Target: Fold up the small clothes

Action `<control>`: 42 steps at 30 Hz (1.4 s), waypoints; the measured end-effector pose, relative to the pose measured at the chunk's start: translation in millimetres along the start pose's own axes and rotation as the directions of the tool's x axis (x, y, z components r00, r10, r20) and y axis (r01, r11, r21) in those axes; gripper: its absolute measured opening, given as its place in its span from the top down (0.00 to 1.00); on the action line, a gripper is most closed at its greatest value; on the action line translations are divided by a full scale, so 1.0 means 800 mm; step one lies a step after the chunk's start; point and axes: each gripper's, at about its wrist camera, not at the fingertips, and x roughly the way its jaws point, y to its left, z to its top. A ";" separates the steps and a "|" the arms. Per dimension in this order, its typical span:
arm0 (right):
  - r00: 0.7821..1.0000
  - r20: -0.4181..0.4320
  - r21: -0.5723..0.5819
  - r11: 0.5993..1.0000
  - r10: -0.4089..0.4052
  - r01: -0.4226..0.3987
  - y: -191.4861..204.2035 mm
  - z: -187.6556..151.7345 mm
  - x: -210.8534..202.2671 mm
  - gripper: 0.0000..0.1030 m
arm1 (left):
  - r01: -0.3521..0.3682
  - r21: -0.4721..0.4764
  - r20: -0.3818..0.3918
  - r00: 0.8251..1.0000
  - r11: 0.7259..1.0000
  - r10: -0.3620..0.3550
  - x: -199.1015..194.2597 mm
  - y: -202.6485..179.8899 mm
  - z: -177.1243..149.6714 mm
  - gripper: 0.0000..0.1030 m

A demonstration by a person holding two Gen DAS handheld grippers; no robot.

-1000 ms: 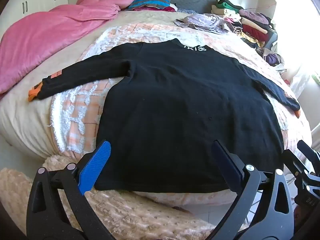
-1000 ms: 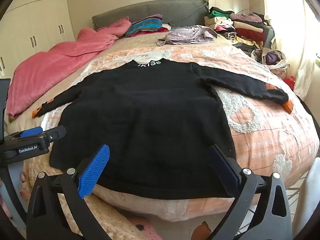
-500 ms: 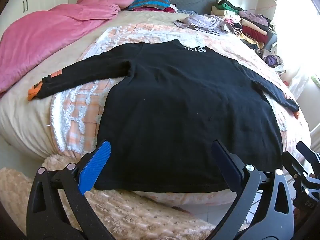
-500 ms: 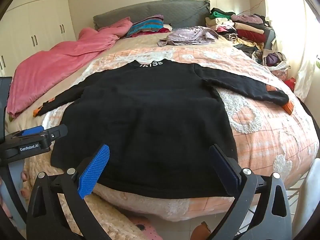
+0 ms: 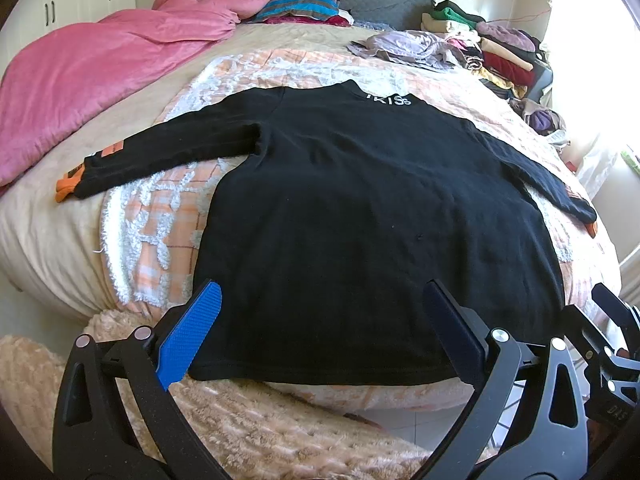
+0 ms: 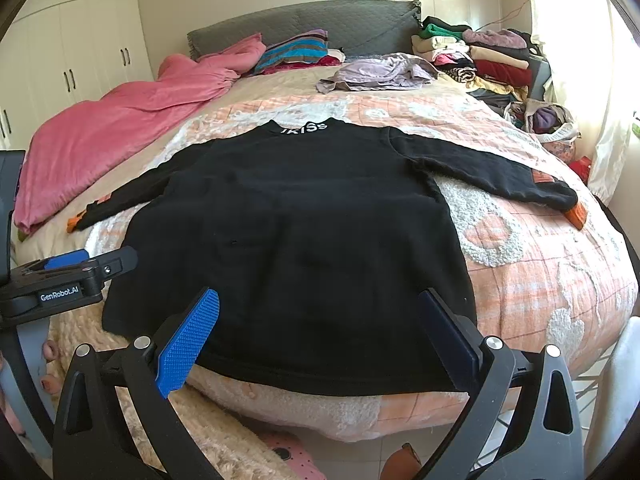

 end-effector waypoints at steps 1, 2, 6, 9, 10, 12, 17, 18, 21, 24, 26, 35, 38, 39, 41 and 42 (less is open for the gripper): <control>1.000 -0.001 0.000 1.000 -0.001 0.001 0.001 0.000 0.000 0.04 | 0.000 0.001 0.000 1.000 1.000 0.000 0.000 0.000 0.000 0.08; 1.000 0.000 0.000 1.000 -0.003 0.003 0.000 0.001 0.000 0.04 | -0.001 0.001 0.000 1.000 1.000 0.001 0.000 0.000 0.000 0.08; 1.000 -0.002 -0.002 1.000 -0.001 0.001 0.000 0.002 -0.001 0.04 | -0.001 0.001 0.000 1.000 1.000 0.001 0.000 0.000 0.000 0.08; 1.000 -0.003 -0.002 1.000 0.000 0.000 0.000 0.002 -0.001 0.04 | -0.001 0.002 0.001 1.000 1.000 0.001 0.000 -0.001 0.000 0.08; 1.000 -0.003 -0.003 1.000 0.002 -0.002 0.000 0.001 -0.001 0.04 | -0.001 0.001 0.001 1.000 1.000 0.001 0.000 -0.001 0.000 0.08; 1.000 -0.004 -0.003 1.000 0.001 -0.001 0.000 0.002 0.000 0.04 | -0.001 0.001 0.002 1.000 1.000 0.001 -0.001 -0.001 0.000 0.08; 1.000 -0.005 -0.005 1.000 0.006 -0.007 0.000 0.002 0.000 0.04 | -0.002 0.002 0.002 1.000 1.000 0.002 -0.001 -0.001 0.000 0.08; 1.000 -0.005 -0.006 1.000 0.004 -0.004 0.000 0.002 -0.001 0.04 | -0.001 0.002 0.002 1.000 1.000 0.001 -0.001 -0.001 0.000 0.08; 1.000 -0.007 -0.006 1.000 0.004 -0.004 -0.001 0.002 -0.001 0.04 | -0.002 0.002 0.001 1.000 1.000 0.002 -0.002 -0.002 0.000 0.08; 1.000 -0.007 -0.007 1.000 0.004 -0.004 0.000 0.002 0.000 0.04 | -0.003 0.001 0.002 1.000 1.000 0.003 -0.003 -0.002 0.000 0.08; 1.000 -0.007 -0.006 1.000 0.004 -0.004 0.000 0.002 -0.001 0.04 | -0.003 0.002 0.002 1.000 1.000 0.003 -0.003 -0.003 0.000 0.08; 1.000 -0.003 -0.012 1.000 0.000 0.000 0.000 0.003 -0.001 0.04 | -0.003 0.002 0.004 1.000 1.000 0.003 -0.004 -0.002 0.001 0.08; 1.000 0.002 -0.013 1.000 -0.004 0.004 0.000 0.005 -0.002 0.04 | -0.003 0.002 0.004 1.000 1.000 0.003 -0.003 -0.003 0.000 0.08; 1.000 0.004 -0.012 1.000 -0.003 0.003 0.000 0.006 -0.003 0.04 | -0.002 0.002 0.004 1.000 1.000 0.002 -0.004 -0.002 0.000 0.08; 1.000 0.008 -0.011 1.000 -0.001 0.001 0.000 0.007 -0.003 0.04 | -0.004 0.003 0.004 1.000 1.000 0.004 -0.003 -0.003 0.000 0.08; 1.000 0.008 -0.011 1.000 -0.001 0.001 0.000 0.008 -0.003 0.04 | -0.002 0.004 0.003 1.000 1.000 0.002 -0.003 -0.003 0.000 0.08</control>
